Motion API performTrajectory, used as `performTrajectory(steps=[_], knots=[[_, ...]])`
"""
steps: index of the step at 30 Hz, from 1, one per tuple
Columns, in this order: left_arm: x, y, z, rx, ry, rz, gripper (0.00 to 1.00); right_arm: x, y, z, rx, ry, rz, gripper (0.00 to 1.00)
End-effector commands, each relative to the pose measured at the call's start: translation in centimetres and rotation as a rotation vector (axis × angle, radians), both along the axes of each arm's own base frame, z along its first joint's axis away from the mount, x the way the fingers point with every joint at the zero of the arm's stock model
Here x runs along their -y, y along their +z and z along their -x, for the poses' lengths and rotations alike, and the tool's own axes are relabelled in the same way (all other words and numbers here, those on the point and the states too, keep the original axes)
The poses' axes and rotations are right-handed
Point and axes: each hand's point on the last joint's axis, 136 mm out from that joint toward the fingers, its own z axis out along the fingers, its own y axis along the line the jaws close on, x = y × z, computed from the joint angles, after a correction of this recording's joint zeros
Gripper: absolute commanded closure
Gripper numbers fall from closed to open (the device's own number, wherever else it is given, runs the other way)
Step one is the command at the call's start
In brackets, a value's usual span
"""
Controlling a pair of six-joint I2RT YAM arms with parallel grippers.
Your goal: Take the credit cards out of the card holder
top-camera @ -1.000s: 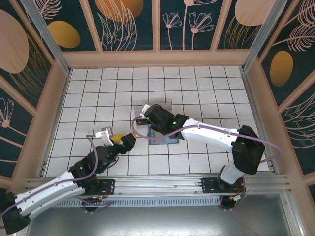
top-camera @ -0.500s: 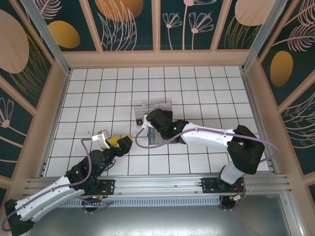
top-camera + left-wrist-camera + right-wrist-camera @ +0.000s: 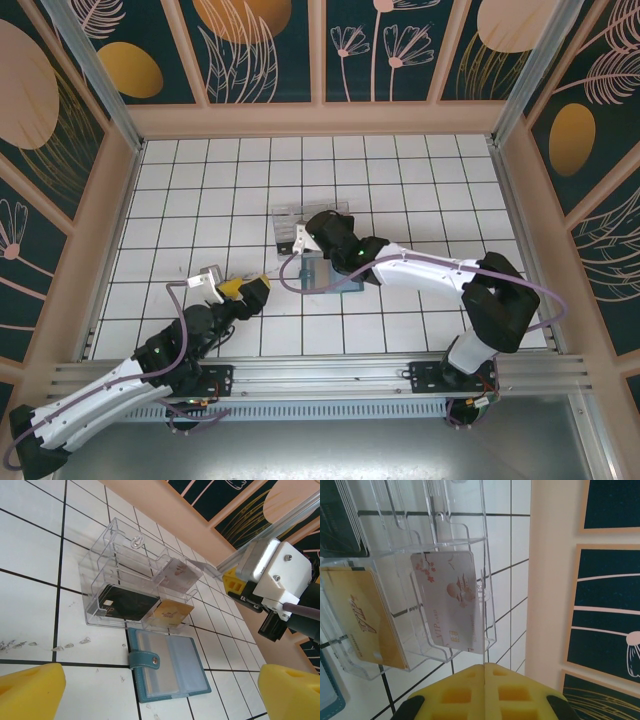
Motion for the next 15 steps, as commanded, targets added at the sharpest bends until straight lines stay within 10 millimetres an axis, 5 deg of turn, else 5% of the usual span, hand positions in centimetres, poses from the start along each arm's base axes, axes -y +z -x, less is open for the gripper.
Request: performTrajectory(steps=[1,15], knots=[[-0.5,-0.6,-0.1,-0.001,0.019,-0.024,0.01,-1.0,-0.3,-0.4,-0.01,0.013,-0.025,1.0],[-1.1,-0.7,0.0,0.009,0.031,-0.024,0.01,-1.7,-1.2,-2.3,-0.023,-0.025,-0.03,1.0]])
